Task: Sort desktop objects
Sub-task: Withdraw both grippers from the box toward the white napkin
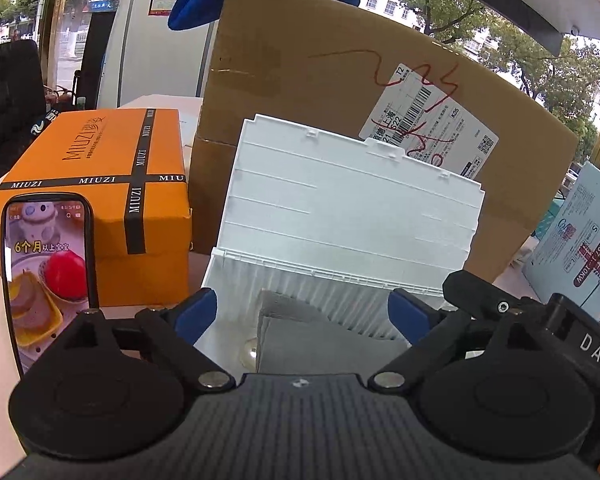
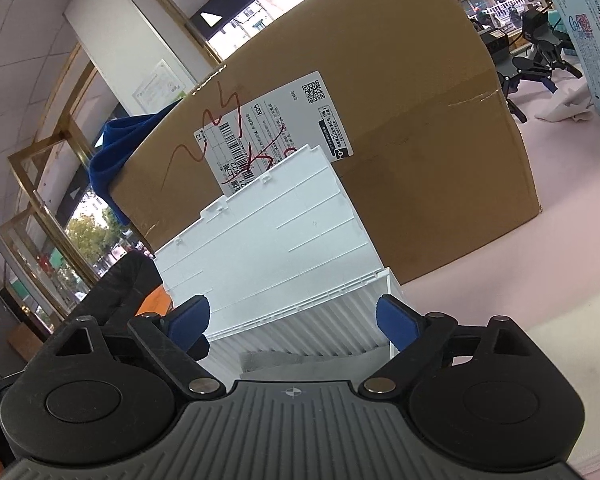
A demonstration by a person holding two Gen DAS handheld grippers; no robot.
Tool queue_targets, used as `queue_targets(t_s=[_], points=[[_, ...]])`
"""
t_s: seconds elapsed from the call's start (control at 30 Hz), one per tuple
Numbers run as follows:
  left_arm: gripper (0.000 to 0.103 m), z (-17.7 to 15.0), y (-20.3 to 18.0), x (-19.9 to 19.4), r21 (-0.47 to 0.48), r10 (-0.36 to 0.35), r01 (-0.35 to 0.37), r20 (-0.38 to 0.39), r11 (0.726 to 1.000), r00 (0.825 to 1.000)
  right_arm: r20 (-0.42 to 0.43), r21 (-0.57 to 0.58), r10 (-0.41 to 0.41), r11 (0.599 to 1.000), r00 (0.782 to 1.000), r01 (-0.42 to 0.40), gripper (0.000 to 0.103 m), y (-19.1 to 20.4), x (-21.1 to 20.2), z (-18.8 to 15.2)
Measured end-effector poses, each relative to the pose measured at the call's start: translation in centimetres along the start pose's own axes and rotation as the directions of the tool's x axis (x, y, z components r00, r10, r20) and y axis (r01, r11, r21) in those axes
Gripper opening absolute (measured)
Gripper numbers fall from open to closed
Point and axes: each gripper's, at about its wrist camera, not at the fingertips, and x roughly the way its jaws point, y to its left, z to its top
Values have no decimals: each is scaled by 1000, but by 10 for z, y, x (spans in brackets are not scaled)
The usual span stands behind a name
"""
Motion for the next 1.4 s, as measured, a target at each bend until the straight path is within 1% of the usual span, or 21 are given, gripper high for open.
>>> queue_targets(t_s=[0.17, 0.3, 0.4, 0.43, 0.5, 0.57, 0.67, 0.73, 0.8, 0.83, 0.9, 0.97, 1.1, 1.17, 1.2, 1.23, 1.3, 1.4], points=[[96, -1, -1, -3, 0, 4, -4, 19, 1000, 1000, 12, 13, 20, 1000, 1000, -20, 91, 0, -3, 0], [97, -3, -2, -5, -5, -1, 1, 42, 1000, 999, 37, 26, 35, 999, 999, -36, 95, 0, -6, -1], [98, -7, -3, -9, -27, -30, 32, 80, 999, 996, 78, 47, 45, 998, 996, -49, 97, -2, -10, -1], [99, -8, -4, -11, -34, -52, 55, 98, 998, 994, 95, 54, 49, 997, 994, -54, 99, -2, -12, -1], [103, -12, -6, -16, -27, -106, 110, 134, 994, 985, 135, 70, 64, 995, 989, -74, 102, -3, -17, 0], [103, -17, -11, -21, -3, -154, 157, 165, 988, 974, 165, 77, 88, 992, 982, -102, 103, -3, -22, 1], [103, -26, -26, -29, 82, -205, 192, 203, 978, 957, 202, 56, 128, 988, 971, -142, 103, 0, -29, 1], [103, -35, -34, -33, 112, -219, 197, 247, 974, 944, 235, 38, 135, 988, 963, -148, 103, 3, -35, 1], [103, -43, -36, -36, 91, -222, 204, 306, 975, 926, 262, 25, 131, 990, 956, -142, 103, 5, -41, 1], [103, -47, -36, -36, 81, -228, 213, 319, 974, 920, 270, 19, 126, 990, 955, -137, 103, 5, -44, 2], [103, -53, -37, -35, 86, -269, 255, 327, 963, 906, 283, 15, 116, 992, 952, -125, 103, 4, -49, 1], [103, -60, -40, -34, 112, -307, 286, 334, 952, 891, 290, 8, 101, 994, 952, -108, 103, 3, -54, 0], [103, -81, -53, -34, 208, -358, 300, 351, 931, 865, 306, -15, 66, 998, 950, -64, 103, -5, -67, 2], [103, -94, -61, -35, 223, -334, 266, 377, 938, 864, 324, -10, 46, 999, 945, -45, 103, -11, -74, 5], [103, -101, -63, -36, 220, -334, 265, 388, 939, 859, 332, -4, 33, 999, 943, -33, 103, -15, -78, 6], [103, -106, -63, -36, 207, -342, 281, 385, 937, 857, 336, -2, 19, 1000, 942, -19, 103, -19, -81, 7], [103, -110, -65, -33, 220, -377, 317, 341, 923, 861, 340, 3, -7, 1000, 940, 6, 103, -27, -87, 9], [103, -116, -68, -25, 240, -431, 373, 273, 896, 860, 344, -8, -49, 998, 938, 55, 103, -42, -99, 10]])
